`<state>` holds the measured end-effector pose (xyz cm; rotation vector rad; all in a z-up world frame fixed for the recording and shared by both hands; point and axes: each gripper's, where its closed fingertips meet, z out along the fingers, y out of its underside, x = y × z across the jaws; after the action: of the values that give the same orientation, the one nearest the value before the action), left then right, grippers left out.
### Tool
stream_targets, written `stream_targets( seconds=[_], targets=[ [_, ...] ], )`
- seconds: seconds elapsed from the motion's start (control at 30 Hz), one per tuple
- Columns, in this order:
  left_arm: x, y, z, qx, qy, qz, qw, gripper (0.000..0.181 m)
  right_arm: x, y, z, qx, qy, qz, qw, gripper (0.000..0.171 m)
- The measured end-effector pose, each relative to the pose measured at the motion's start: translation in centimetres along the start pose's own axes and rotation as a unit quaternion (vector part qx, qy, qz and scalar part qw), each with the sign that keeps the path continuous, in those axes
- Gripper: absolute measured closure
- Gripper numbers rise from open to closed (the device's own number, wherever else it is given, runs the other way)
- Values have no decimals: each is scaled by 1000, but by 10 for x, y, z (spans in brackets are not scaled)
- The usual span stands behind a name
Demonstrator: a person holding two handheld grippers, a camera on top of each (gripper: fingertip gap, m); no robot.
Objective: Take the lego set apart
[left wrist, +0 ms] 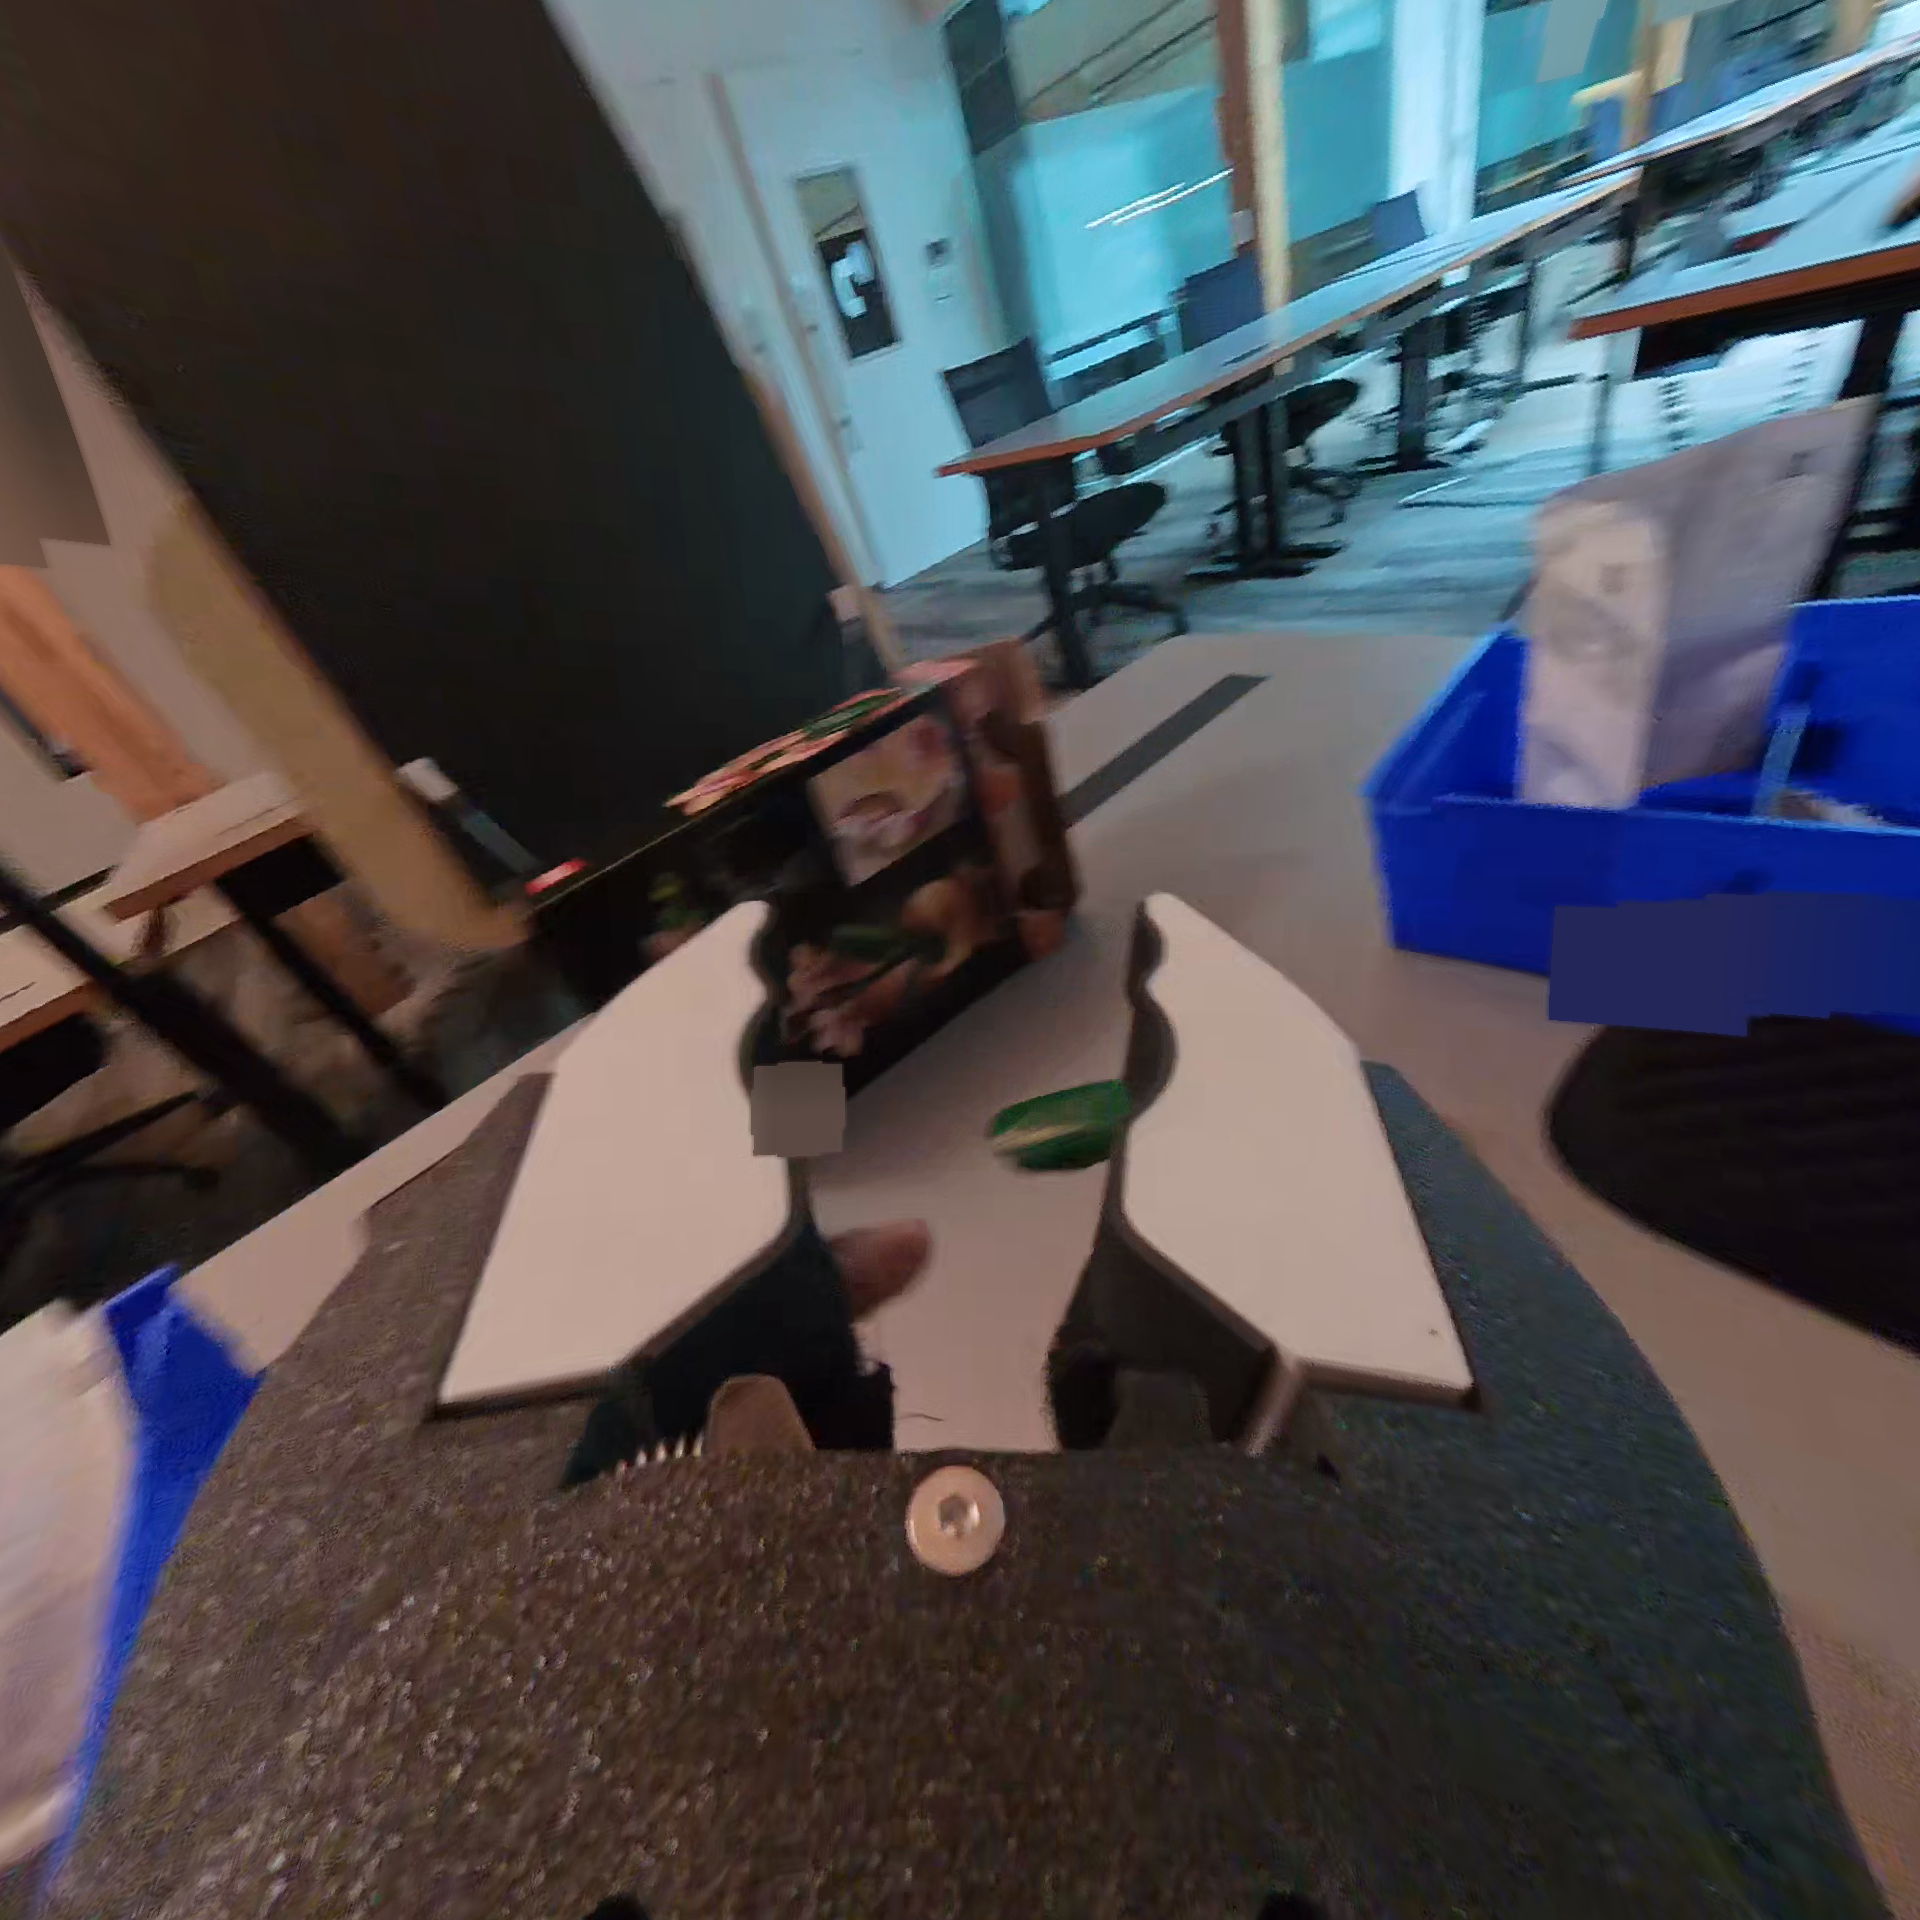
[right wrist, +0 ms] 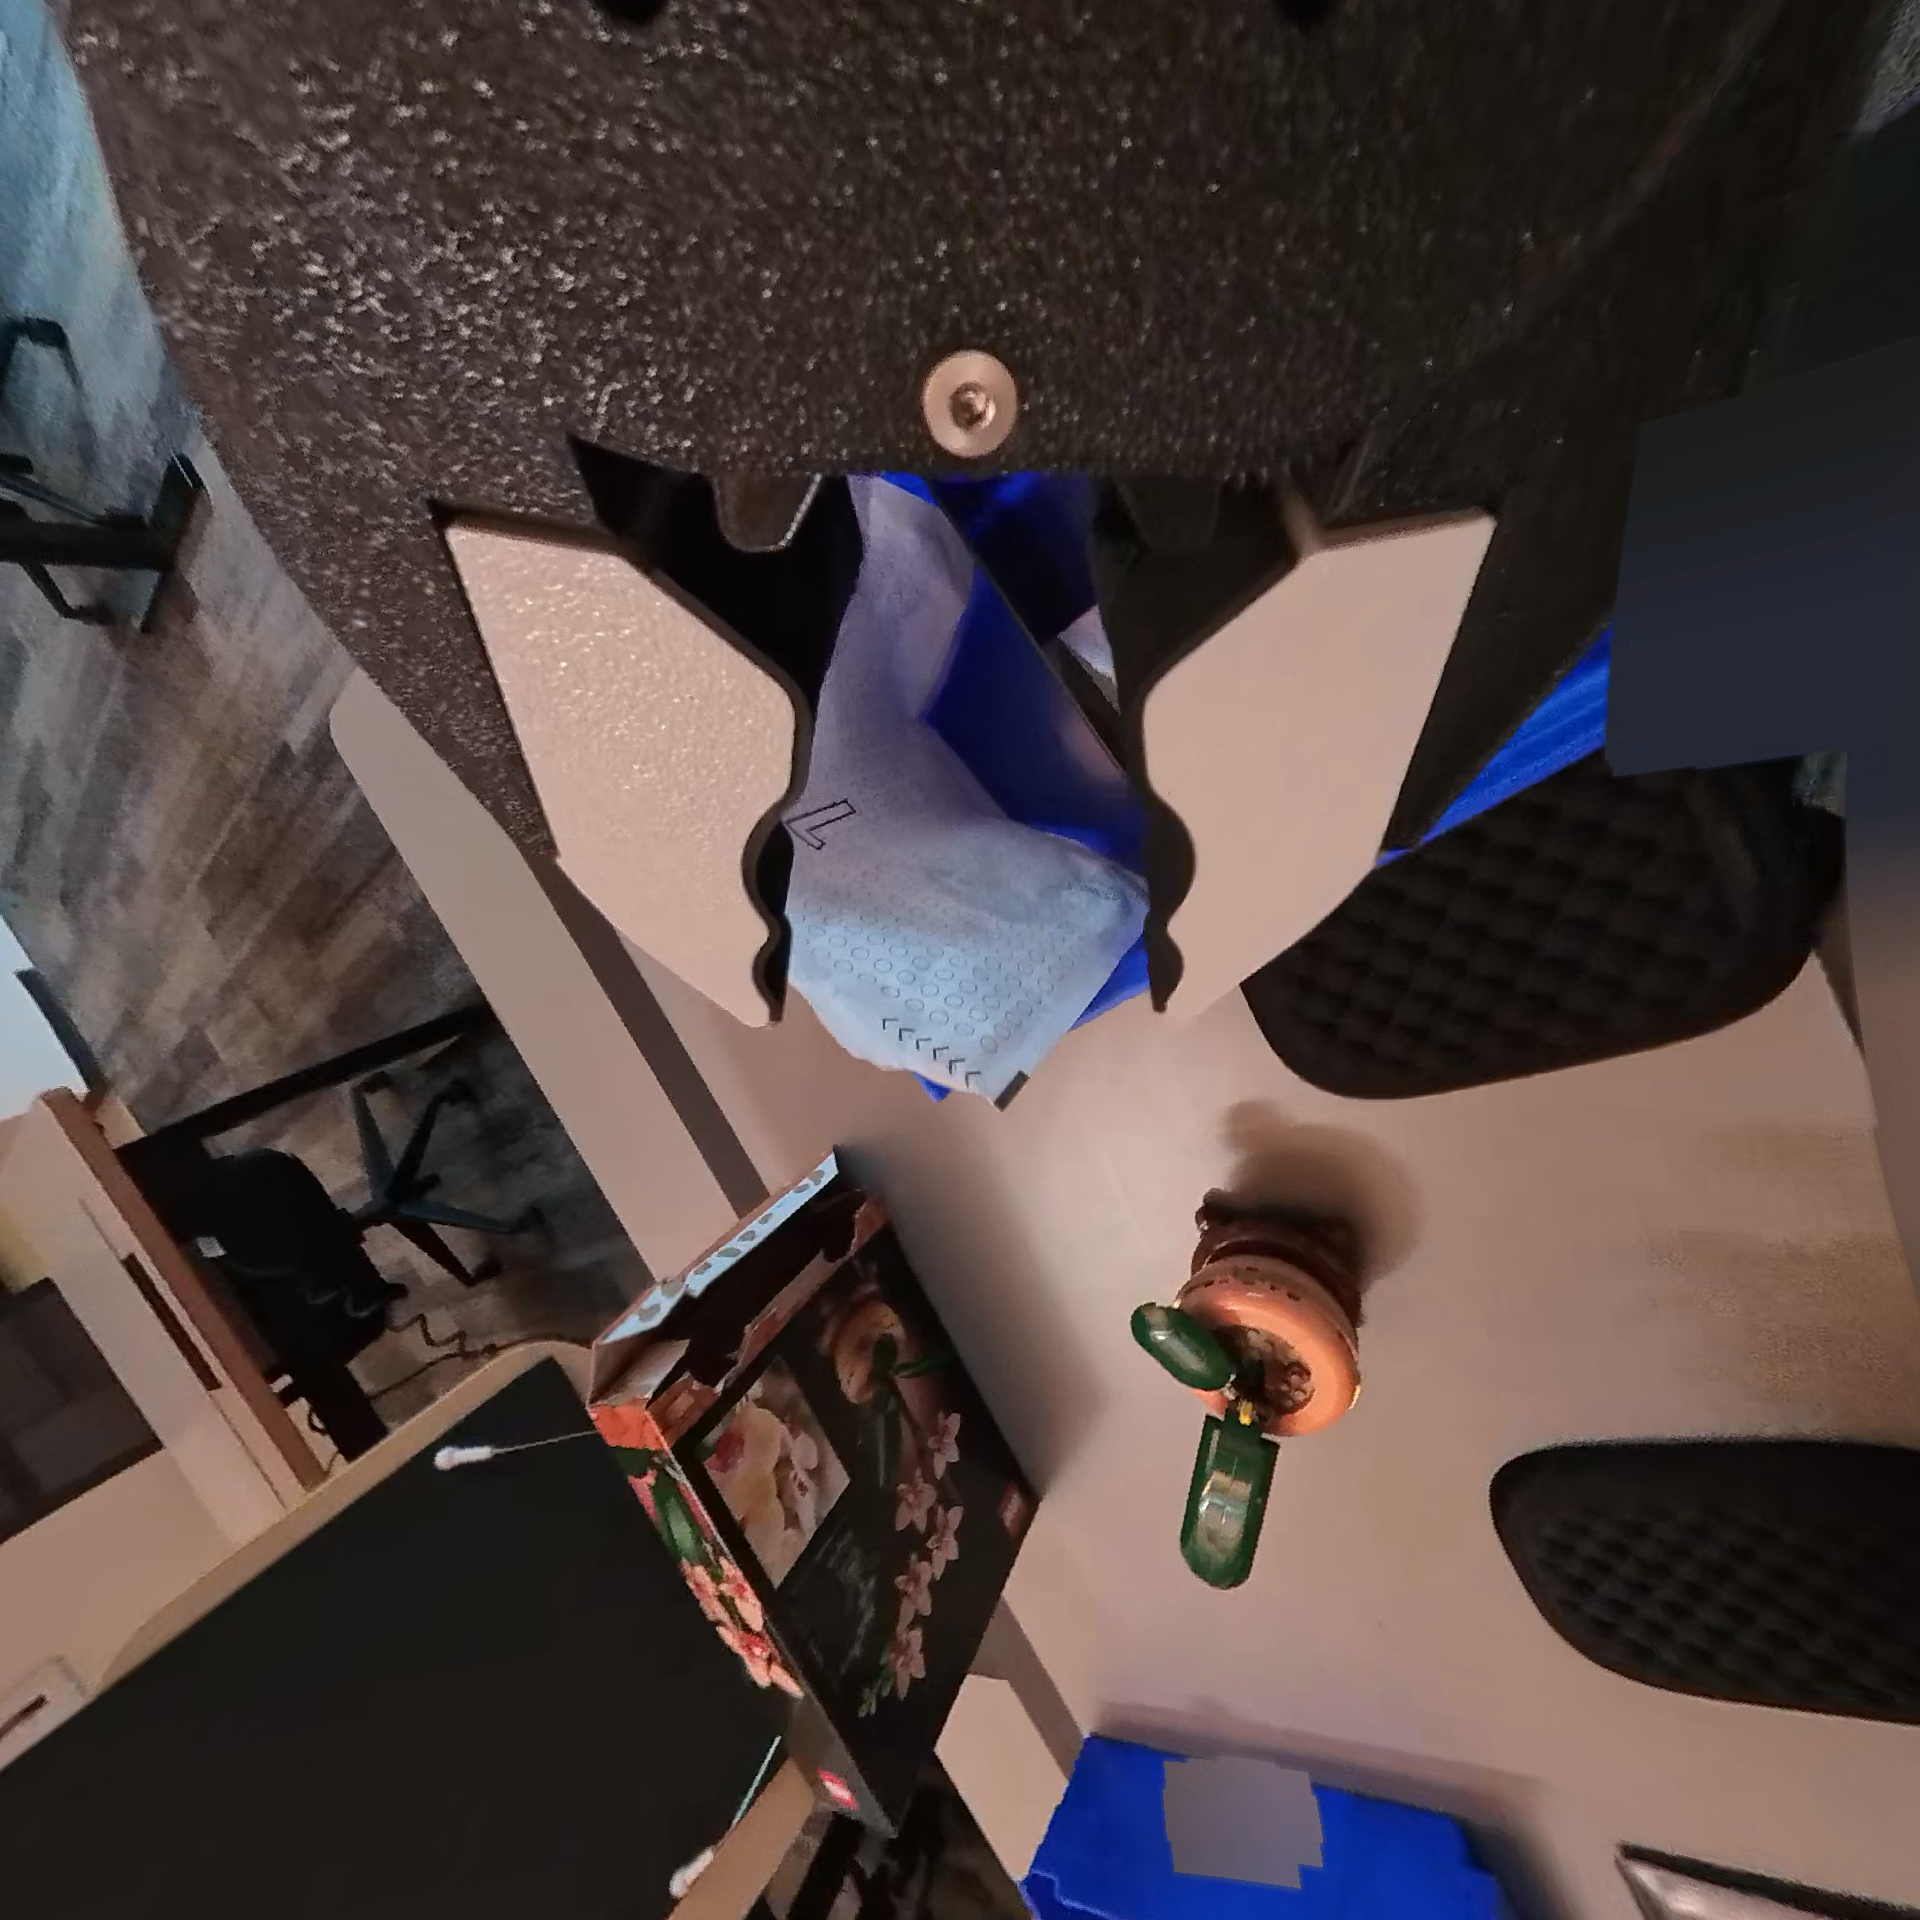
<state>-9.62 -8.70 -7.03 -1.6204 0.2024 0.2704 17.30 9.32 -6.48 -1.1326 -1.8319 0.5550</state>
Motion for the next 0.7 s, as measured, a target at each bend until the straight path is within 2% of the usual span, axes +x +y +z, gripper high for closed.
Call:
stream_targets(
  seconds=[0.1, 0.13, 0.27, 0.37, 0.5, 0.57, 0.63, 0.7],
  targets=[
    [58, -16, 29, 11, 73, 12, 997, 174, 0, 11, 0, -4, -18, -12, 1000, 106],
    [73, -20, 39, 7, 89, 22, 996, 181, -1, 15, 1, -4, -24, -12, 1000, 107],
    [122, -35, 77, -13, 159, 69, 985, 181, -4, 33, 14, -4, -35, -5, 999, 111],
    [154, -48, 109, -25, 223, 70, 972, 181, 1, 47, 27, -5, -45, -14, 999, 109],
    [187, -52, 154, -47, 263, 91, 959, 178, 23, 70, 44, -26, -50, -4, 998, 94],
    [201, -52, 173, -55, 275, 101, 955, 178, 37, 77, 50, -48, -41, -24, 998, 92],
    [210, -50, 191, -63, 289, 83, 952, 181, 40, 75, 57, -44, -56, -46, 996, 94],
    [216, -49, 205, -69, 312, 26, 947, 181, 43, 68, 63, -32, -64, -69, 995, 96]
  ],
)
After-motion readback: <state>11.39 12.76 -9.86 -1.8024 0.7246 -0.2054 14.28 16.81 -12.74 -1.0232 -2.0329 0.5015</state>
